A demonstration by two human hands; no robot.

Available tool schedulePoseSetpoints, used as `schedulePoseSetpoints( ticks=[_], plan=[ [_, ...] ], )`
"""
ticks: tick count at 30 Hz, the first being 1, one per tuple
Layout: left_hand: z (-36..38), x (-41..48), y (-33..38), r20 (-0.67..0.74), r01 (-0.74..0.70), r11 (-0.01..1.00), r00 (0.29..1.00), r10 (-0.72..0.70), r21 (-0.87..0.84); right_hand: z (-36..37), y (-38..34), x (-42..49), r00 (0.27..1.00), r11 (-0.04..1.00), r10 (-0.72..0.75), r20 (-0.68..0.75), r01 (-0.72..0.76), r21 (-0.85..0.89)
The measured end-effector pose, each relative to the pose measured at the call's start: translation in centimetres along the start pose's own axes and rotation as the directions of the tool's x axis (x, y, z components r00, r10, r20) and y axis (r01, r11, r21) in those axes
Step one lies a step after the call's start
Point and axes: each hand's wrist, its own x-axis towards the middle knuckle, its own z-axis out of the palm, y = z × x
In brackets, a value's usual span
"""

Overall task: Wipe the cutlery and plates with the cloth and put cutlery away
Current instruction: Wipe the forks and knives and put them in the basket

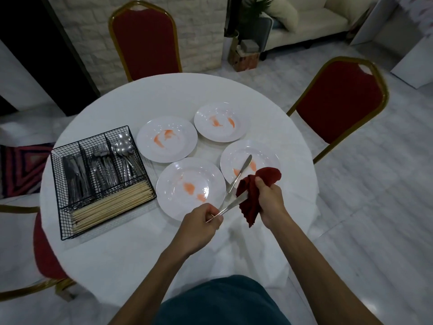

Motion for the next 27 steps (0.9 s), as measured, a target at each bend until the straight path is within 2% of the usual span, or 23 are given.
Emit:
schedulePoseSetpoints(
  ticks=[8,11,14,17,21,24,27],
  plan=[
    [1.3,0.2,0.4,-0.168,-0.107,0.993,0.979,0.114,0.054,1.4,1.5,-0.7,1.000,1.000,-0.019,-0.002,0.019,0.017],
    [1.1,0.5,-0.1,-0.180,-0.113,0.990,0.976,0.127,0.084,1.5,1.5,-0.9,0.999,1.000,-0.021,0.039,0.021,0.009],
    [0.7,0.5,-0.5,-0.161,-0.119,0.985,0.977,0.139,0.129,1.1,0.7,-0.5,1.000,0.999,-0.025,0.018,0.025,0.026],
    [0.0,0.2,-0.9,-0.157,-0.104,0.986,0.980,0.124,0.127,0.2,-0.5,0.4,0.998,0.996,-0.035,-0.057,0.039,0.077],
    [-0.8,-0.4,-1.2,-0.168,-0.036,0.999,0.985,0.039,0.021,-1.1,-1.6,1.2,0.994,0.988,-0.063,-0.092,0.075,0.134],
    [-0.7,-0.2,-0.1,-0.181,-0.002,0.999,0.984,-0.005,-0.043,-0.3,-0.5,0.6,0.999,0.993,-0.043,-0.005,0.044,0.109],
    [-0.1,0.3,1.0,-0.172,-0.018,0.998,0.985,0.008,-0.057,2.2,2.1,-1.8,0.978,0.999,0.006,0.207,-0.015,0.040]
  ],
)
